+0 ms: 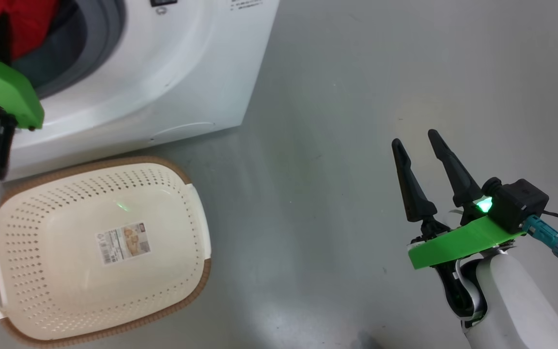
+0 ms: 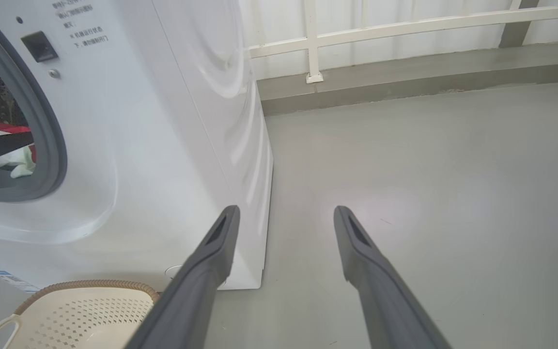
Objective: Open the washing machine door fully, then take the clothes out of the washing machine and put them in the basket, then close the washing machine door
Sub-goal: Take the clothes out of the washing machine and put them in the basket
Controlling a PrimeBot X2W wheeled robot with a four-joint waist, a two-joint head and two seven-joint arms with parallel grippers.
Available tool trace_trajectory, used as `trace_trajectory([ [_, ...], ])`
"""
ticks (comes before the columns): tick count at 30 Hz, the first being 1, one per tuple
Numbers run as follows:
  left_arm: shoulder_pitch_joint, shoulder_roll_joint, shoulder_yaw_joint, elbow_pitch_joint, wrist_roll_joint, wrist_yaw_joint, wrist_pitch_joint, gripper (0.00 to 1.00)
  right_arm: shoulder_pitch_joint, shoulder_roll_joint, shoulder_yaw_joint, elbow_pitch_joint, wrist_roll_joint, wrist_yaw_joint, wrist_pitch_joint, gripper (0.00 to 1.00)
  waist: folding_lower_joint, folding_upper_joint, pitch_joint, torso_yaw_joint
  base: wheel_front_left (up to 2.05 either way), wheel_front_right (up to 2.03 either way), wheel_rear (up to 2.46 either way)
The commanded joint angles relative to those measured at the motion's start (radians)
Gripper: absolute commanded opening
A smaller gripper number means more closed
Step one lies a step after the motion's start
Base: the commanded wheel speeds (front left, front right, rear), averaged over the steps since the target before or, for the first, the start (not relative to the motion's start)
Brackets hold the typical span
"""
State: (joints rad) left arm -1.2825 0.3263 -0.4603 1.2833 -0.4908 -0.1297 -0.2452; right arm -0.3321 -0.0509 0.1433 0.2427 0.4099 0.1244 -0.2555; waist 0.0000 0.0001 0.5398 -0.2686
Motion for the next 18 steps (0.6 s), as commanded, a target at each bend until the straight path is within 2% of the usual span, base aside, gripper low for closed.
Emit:
trace_trajectory([
  [1,0.017,0.037,0.025,-0.027,-0.015,0.002,-0.013,0.00,0.014,0.001,0.013,-0.017,-0.012,0.006,-0.006,1.00,0.0000,-0.0001,-0.020,0.019,0.00,0.00,0.00],
  [9,0.125,0.047,0.118,-0.207,-0.040,0.001,-0.016,0.00,0.028,0.001,-0.003,-0.010,-0.033,0.006,-0.006,1.00,0.0000,-0.0001,-0.067,0.057,0.00,0.00,0.00],
  [18,0.285,0.024,0.282,-0.448,0.015,0.006,-0.016,0.00,0.058,0.001,-0.024,0.000,-0.052,0.006,-0.006,1.00,0.0000,-0.0001,-0.127,0.095,0.00,0.00,0.00],
])
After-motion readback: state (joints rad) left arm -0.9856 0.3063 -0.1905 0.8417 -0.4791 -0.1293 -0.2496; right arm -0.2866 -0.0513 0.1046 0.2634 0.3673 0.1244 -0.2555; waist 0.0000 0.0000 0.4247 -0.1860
